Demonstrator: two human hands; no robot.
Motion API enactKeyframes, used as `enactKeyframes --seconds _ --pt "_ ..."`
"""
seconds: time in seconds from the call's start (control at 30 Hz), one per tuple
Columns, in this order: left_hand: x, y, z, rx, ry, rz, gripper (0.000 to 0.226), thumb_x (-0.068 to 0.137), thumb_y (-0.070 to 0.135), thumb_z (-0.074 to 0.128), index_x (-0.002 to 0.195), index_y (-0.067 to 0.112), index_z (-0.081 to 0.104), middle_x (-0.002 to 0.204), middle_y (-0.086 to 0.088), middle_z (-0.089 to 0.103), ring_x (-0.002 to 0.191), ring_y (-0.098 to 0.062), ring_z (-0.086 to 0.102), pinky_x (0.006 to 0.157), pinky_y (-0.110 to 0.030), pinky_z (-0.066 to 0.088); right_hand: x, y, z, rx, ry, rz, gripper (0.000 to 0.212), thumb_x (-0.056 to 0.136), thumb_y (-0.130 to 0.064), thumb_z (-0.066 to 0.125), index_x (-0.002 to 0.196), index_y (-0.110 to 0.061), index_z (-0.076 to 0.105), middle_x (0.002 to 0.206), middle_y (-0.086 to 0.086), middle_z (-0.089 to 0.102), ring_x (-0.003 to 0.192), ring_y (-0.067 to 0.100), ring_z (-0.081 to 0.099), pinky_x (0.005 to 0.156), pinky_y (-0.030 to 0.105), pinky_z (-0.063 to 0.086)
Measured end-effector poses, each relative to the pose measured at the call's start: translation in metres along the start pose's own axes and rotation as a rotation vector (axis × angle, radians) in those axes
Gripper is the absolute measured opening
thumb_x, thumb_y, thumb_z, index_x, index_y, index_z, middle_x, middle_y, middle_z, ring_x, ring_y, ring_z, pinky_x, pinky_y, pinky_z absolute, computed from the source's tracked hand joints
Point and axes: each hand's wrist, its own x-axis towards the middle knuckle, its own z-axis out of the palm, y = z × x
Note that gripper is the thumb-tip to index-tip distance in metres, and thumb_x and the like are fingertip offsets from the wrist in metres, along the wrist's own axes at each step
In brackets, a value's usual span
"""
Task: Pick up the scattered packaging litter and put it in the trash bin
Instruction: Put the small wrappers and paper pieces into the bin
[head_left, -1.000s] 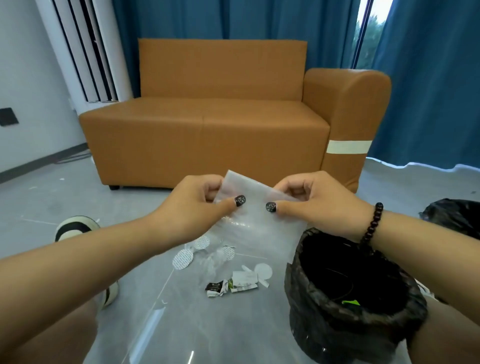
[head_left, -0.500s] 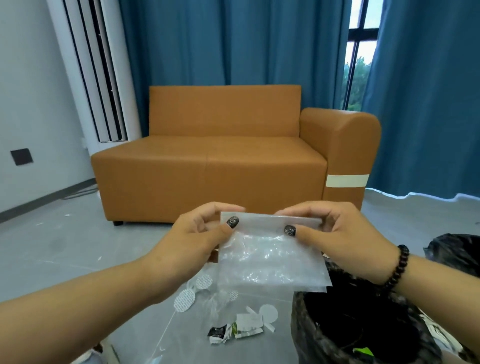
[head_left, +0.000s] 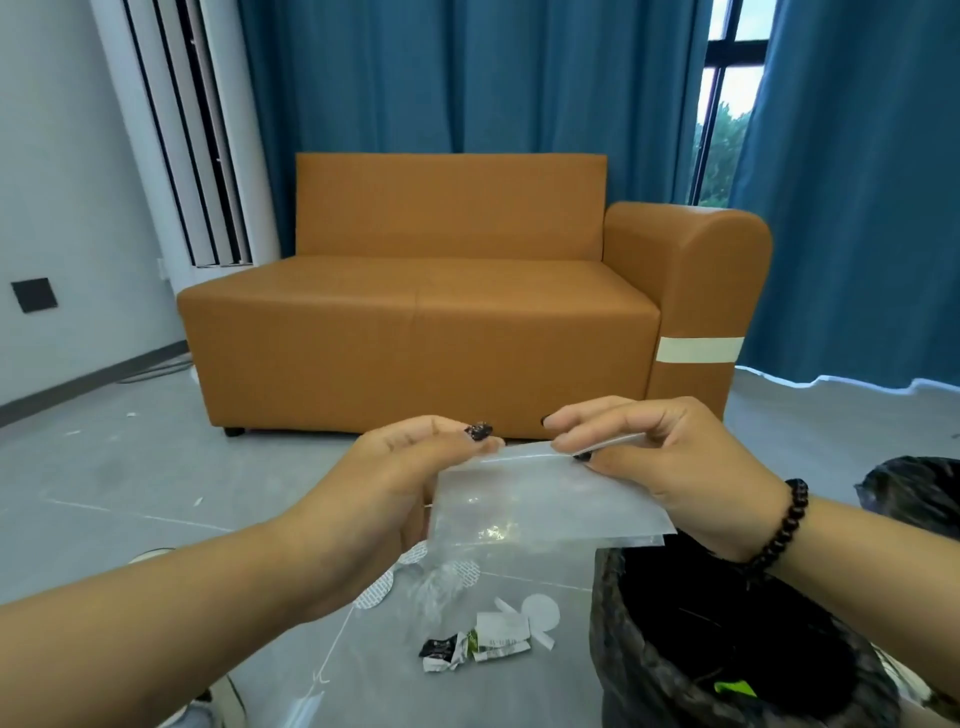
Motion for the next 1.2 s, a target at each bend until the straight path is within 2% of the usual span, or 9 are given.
enactKeyframes --seconds 0.1,0.2,0.33,0.43,0.57,0.7,0.83,1.0,1.2 --pt "-0.003 -0.004 0.002 0.07 0.063 0.029 0.03 0.065 0.015 0.076 0.092 0.01 0.067 0.081 -0.008 0.07 0.064 -0.016 0.06 0.048 -0.017 0.043 0.0 0.0 0.004 -0.035 -0.038 -0.013 0.034 0.079 0.015 0.061 0.073 -0.013 0.078 0.098 -0.005 0.073 0.1 0.005 0.064 0.085 0.017 0.05" --pt "-0.004 -0.006 0.003 0.088 0.121 0.064 0.024 0.075 0.003 0.072 0.098 0.007 0.066 0.071 -0.003 0.069 0.047 -0.007 0.055 0.039 -0.011 0.036 0.001 0.001 0.004 -0.054 -0.072 0.044 0.035 0.078 0.014 0.06 0.081 -0.015 0.078 0.098 -0.005 0.073 0.096 0.016 0.066 0.082 0.029 0.055" --pt "-0.004 -0.007 -0.002 0.137 0.157 0.107 0.024 0.073 0.004 0.074 0.096 0.008 0.068 0.079 -0.007 0.072 0.054 -0.008 0.062 0.045 -0.011 0.043 -0.001 0.003 0.004 -0.068 -0.114 0.107 0.032 0.074 -0.008 0.076 0.104 -0.022 0.071 0.109 -0.006 0.069 0.09 0.032 0.068 0.083 0.045 0.056" --pt "-0.003 -0.007 -0.004 0.173 0.15 0.087 0.018 0.079 0.005 0.071 0.096 0.005 0.068 0.07 -0.003 0.069 0.05 -0.006 0.059 0.043 -0.011 0.04 0.0 0.005 0.005 -0.096 -0.054 0.123 0.032 0.068 -0.033 0.072 0.099 -0.024 0.072 0.103 -0.013 0.071 0.085 0.025 0.068 0.077 0.031 0.057" --pt "-0.001 -0.012 -0.002 0.244 0.08 0.042 0.012 0.087 0.013 0.063 0.097 0.006 0.064 0.059 0.005 0.061 0.046 -0.006 0.05 0.046 -0.014 0.04 0.002 0.009 0.005 -0.147 0.026 0.059 0.013 0.078 -0.016 0.073 0.088 -0.024 0.075 0.091 -0.014 0.073 0.071 0.017 0.063 0.069 0.021 0.053" --pt "0.0 -0.016 -0.002 0.225 0.025 -0.017 0.031 0.067 0.038 0.072 0.09 0.017 0.069 0.081 -0.01 0.064 0.072 -0.024 0.054 0.066 -0.033 0.045 0.0 0.012 0.006 -0.139 0.045 -0.017 0.015 0.075 -0.009 0.076 0.083 -0.021 0.075 0.091 -0.011 0.074 0.073 -0.003 0.063 0.07 0.012 0.047" --pt "0.001 -0.02 -0.002 0.144 -0.012 -0.061 0.042 0.06 0.042 0.081 0.088 0.013 0.069 0.085 -0.015 0.063 0.073 -0.026 0.054 0.067 -0.035 0.045 -0.003 0.014 0.002 -0.131 0.031 -0.105 0.02 0.075 0.003 0.074 0.076 -0.018 0.075 0.09 -0.002 0.074 0.087 0.015 0.067 0.079 0.025 0.053" --pt "0.0 -0.018 0.004 0.118 -0.091 -0.059 0.042 0.062 0.042 0.082 0.088 0.015 0.065 0.082 -0.007 0.065 0.069 -0.019 0.055 0.065 -0.031 0.042 -0.013 0.017 -0.001 -0.149 0.04 -0.214 0.018 0.067 0.0 0.062 0.072 -0.012 0.074 0.092 0.0 0.071 0.094 0.008 0.064 0.083 0.011 0.044" --pt "0.004 -0.021 0.009 0.257 -0.08 0.086 0.029 0.057 0.033 0.083 0.07 0.022 0.06 0.087 -0.007 0.073 0.074 -0.028 0.066 0.074 -0.042 0.049 -0.027 0.012 -0.009 -0.099 -0.045 -0.099 0.039 0.079 -0.031 0.071 0.115 -0.019 0.064 0.107 -0.004 0.07 0.095 0.019 0.065 0.082 0.023 0.051"
